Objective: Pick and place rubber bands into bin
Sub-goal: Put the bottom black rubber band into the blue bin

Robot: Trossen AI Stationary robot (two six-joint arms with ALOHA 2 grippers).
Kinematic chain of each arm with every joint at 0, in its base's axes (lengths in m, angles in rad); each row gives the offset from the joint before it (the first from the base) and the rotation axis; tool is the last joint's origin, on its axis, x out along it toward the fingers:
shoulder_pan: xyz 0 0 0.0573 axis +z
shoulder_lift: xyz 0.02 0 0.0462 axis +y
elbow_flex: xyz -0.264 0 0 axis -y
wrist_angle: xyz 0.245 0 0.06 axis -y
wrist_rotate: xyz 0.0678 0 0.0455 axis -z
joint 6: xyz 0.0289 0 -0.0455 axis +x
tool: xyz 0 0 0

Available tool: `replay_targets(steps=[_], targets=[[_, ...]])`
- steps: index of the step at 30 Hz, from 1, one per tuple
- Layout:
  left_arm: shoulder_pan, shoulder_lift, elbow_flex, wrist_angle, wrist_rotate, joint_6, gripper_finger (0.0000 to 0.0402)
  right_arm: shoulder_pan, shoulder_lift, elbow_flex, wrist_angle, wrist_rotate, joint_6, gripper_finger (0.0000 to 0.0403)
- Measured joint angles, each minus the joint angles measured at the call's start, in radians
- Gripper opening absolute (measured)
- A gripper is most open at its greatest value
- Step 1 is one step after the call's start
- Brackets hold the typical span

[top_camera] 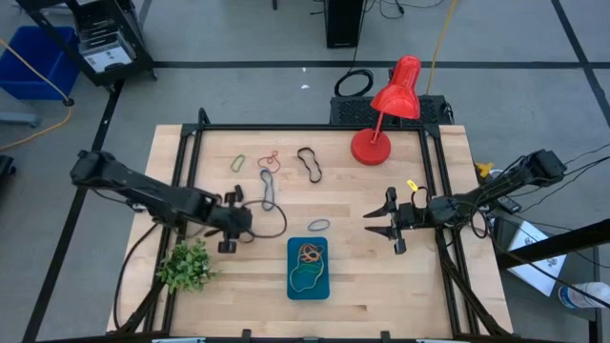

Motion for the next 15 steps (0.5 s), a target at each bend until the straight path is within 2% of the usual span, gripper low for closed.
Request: replay_targets(steps=[5,8,12,15], targets=[[-0.026,0.124,0.000,0.009,-0.005,0.035,0.0124,0.000,0.000,0.000,0.000,0.000,0.007,0.0150],[-0.029,0.185,0.000,0.022,-0.045,0.066,0.0124,0.000,0.000,0.000,0.000,0.000,0.008,0.0148],[-0.026,0.243,0.000,0.025,-0.102,0.086,0.0124,0.000,0.000,0.000,0.000,0.000,0.020,0.0147],[-0.019,0.268,0.000,0.026,-0.097,0.081,0.0124,0.000,0.000,0.000,0.000,0.000,0.026,0.0150]])
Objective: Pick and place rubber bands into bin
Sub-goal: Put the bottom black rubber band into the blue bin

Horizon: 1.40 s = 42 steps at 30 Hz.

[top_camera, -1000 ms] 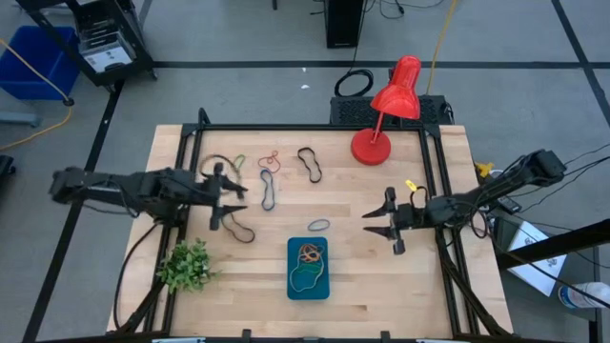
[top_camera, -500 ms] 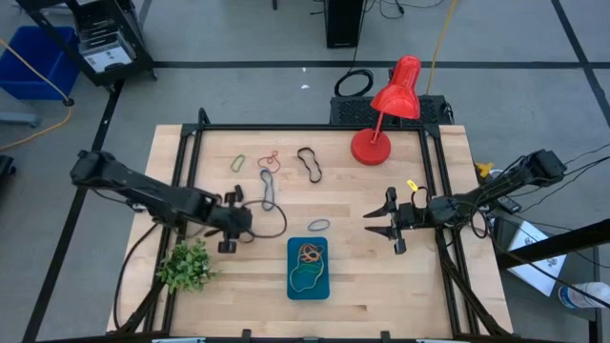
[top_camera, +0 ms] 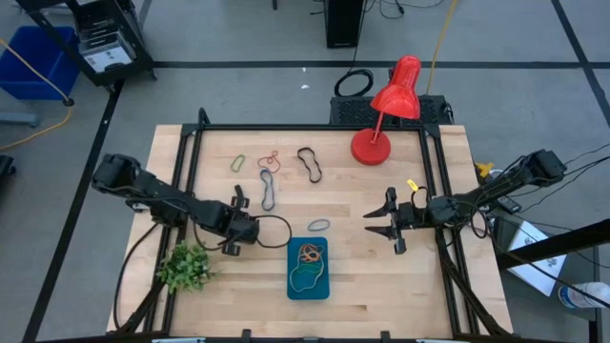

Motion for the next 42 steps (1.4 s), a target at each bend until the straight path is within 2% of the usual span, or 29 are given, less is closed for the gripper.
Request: replay_targets(steps=[4,9,13,18,26,30,36,42], targets=[[0.010,0.014,0.001,0.005,0.067,0.000,0.0124,0.000,0.000,0.000,0.000,0.000,0.000,0.0149],[0.010,0.016,0.002,0.010,0.058,0.000,0.0106,0.000,0.000,0.000,0.000,0.001,-0.002,0.0144],[0.010,0.018,0.000,0.020,0.002,0.023,0.0069,0.000,0.000,0.000,0.000,0.001,-0.003,0.0146],[0.009,0.019,0.000,0.069,-0.010,0.078,0.0009,0.000,0.000,0.000,0.000,0.001,-0.003,0.0148],[0.010,0.009,0.016,0.104,-0.003,0.083,0.0006,0.000,0.000,0.000,0.000,0.001,-0.008,0.0148],[0.015,-0.052,0.048,0.065,-0.002,0.094,0.0005,0.000,0.000,0.000,0.000,0.001,-0.008,0.0150],[0.018,-0.241,0.127,0.012,-0.009,0.099,0.0004,0.000,0.000,0.000,-0.001,0.001,-0.008,0.0147],[0.018,-0.443,0.202,0.084,-0.010,0.095,0.0004,0.000,0.000,0.000,-0.001,0.001,-0.024,0.0150]])
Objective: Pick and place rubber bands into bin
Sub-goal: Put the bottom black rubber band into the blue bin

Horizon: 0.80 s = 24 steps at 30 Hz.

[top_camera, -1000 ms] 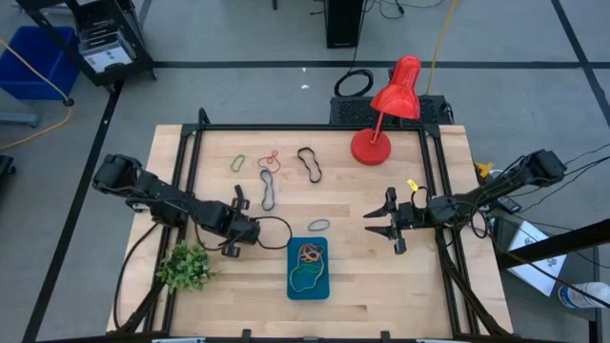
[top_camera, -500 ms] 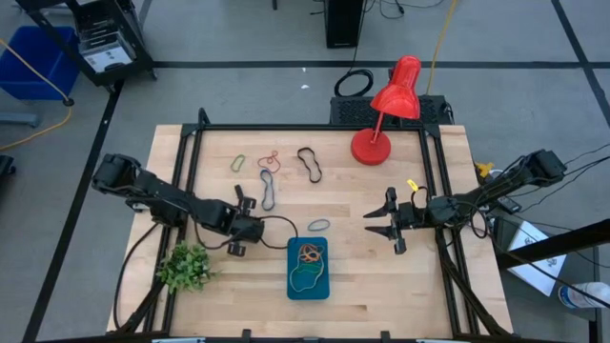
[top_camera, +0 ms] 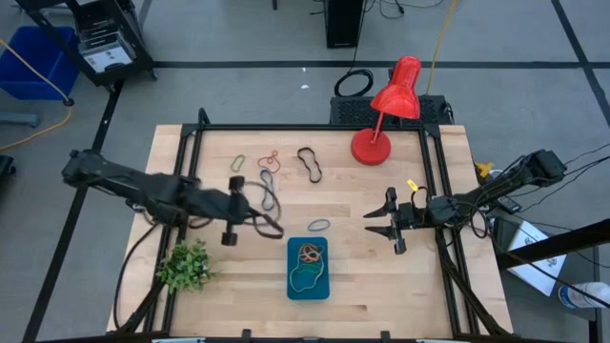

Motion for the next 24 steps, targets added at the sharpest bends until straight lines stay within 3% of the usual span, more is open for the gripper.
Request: replay_targets(steps=[6,11,24], targets=[[0.000,-0.133,0.007,0.201,0.030,0.011,0.0007,0.000,0.000,0.000,0.000,0.000,-0.003,0.0145],[0.000,-0.145,0.007,0.325,0.087,0.011,0.0008,0.000,0.000,0.000,0.000,0.000,-0.003,0.0146],[-0.014,0.120,0.007,0.540,0.273,0.025,0.0005,0.000,0.000,0.000,0.000,0.000,-0.003,0.0148]])
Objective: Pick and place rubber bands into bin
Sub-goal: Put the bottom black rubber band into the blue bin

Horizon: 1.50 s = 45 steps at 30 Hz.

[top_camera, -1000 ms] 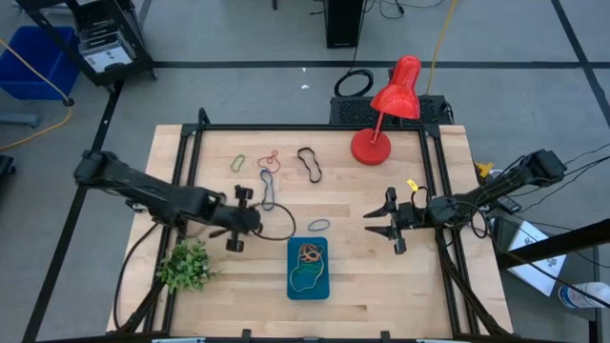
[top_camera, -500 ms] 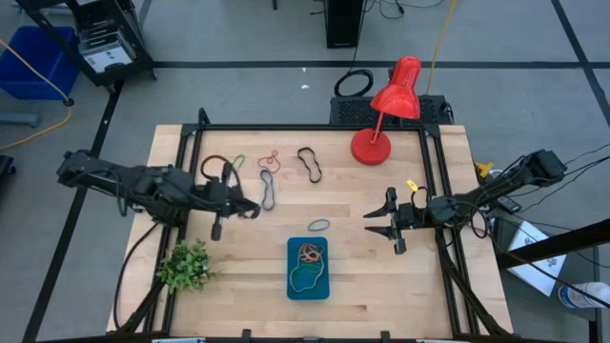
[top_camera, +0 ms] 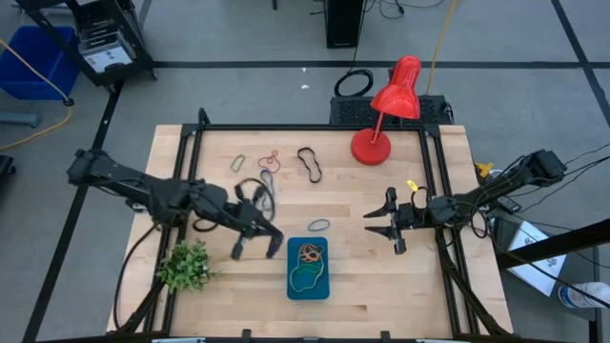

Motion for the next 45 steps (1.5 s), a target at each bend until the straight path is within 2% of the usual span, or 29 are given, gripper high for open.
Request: replay_targets(steps=[6,12,26,30,36,45], targets=[[-0.019,0.136,0.000,0.095,0.050,0.007,0.0013,0.000,0.000,0.000,0.000,0.000,0.000,0.0150],[-0.036,0.262,0.000,0.198,0.051,0.008,0.0007,0.000,0.000,0.000,0.000,0.000,0.000,0.0146],[-0.037,0.527,-0.001,0.308,0.046,-0.021,0.0013,0.001,0.000,0.000,0.000,-0.001,0.001,0.0147],[-0.035,0.572,-0.001,0.304,0.045,-0.038,0.0006,0.001,0.000,0.000,0.000,-0.001,0.001,0.0150],[-0.034,0.617,-0.001,0.297,0.043,-0.048,0.0033,0.001,0.000,0.000,0.000,-0.001,0.010,0.0147],[-0.034,0.614,-0.002,0.299,0.018,-0.068,0.0041,0.001,0.000,0.000,0.000,-0.001,0.020,0.0150]])
